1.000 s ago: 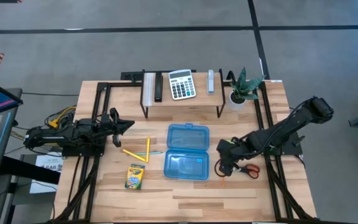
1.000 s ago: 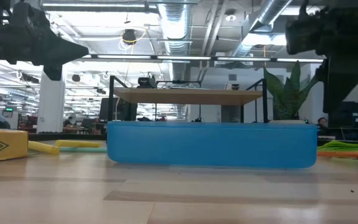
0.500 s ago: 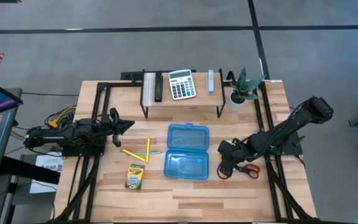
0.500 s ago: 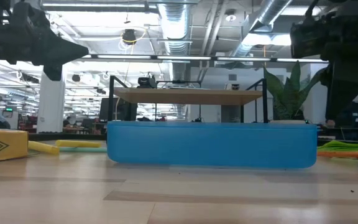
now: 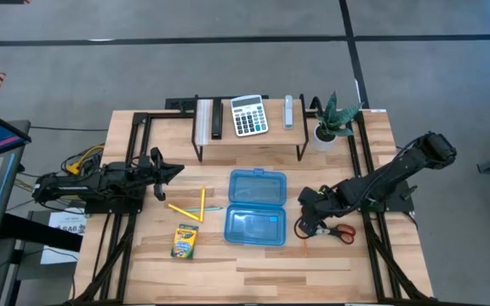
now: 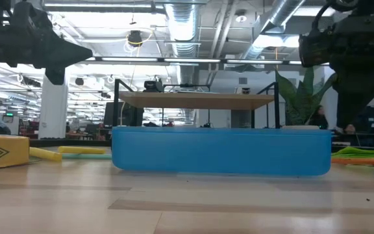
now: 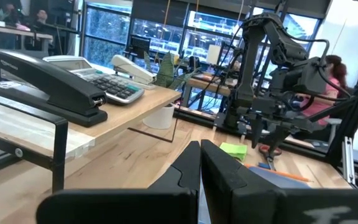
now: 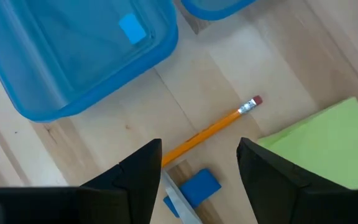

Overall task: Pack school essentials
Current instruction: Put the orange pencil into the supply box

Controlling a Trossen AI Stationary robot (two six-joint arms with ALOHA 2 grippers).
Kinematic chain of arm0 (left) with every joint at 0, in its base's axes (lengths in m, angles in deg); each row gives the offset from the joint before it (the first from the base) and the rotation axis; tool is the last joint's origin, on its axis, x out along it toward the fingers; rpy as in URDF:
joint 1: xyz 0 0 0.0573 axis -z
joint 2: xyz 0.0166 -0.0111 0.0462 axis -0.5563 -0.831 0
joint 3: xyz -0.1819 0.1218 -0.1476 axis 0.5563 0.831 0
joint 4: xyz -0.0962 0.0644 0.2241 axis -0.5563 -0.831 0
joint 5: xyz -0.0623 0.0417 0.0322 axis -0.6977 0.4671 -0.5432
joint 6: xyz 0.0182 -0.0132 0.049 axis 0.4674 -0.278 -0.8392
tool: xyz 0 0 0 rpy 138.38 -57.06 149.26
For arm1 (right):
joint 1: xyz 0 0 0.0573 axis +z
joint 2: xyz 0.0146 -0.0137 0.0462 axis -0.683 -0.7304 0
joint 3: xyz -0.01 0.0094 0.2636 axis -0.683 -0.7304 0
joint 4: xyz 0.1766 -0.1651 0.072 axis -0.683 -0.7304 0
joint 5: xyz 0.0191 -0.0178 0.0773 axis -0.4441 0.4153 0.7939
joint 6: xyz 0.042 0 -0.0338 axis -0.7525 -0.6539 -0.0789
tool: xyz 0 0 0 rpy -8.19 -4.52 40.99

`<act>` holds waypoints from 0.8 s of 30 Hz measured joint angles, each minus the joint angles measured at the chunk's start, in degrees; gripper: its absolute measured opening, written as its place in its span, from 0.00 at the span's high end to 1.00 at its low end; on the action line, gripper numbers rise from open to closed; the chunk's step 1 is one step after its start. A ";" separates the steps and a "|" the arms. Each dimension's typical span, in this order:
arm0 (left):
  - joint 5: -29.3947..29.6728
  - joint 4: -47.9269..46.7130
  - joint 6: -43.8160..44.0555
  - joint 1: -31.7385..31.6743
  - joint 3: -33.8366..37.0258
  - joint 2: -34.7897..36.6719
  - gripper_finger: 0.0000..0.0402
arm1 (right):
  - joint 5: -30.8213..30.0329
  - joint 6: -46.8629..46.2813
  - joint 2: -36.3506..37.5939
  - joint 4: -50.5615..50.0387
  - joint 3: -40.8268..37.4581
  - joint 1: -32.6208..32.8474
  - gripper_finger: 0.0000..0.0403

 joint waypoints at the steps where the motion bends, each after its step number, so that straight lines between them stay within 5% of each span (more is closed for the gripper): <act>1: 0.00 0.00 -0.07 -0.01 -0.02 0.01 1.00 | 0.03 0.02 0.00 0.04 0.00 0.00 0.42; 24: 0.18 0.00 -0.07 0.00 -0.01 -0.01 1.00 | 6.13 0.07 -3.35 4.79 0.00 0.00 0.40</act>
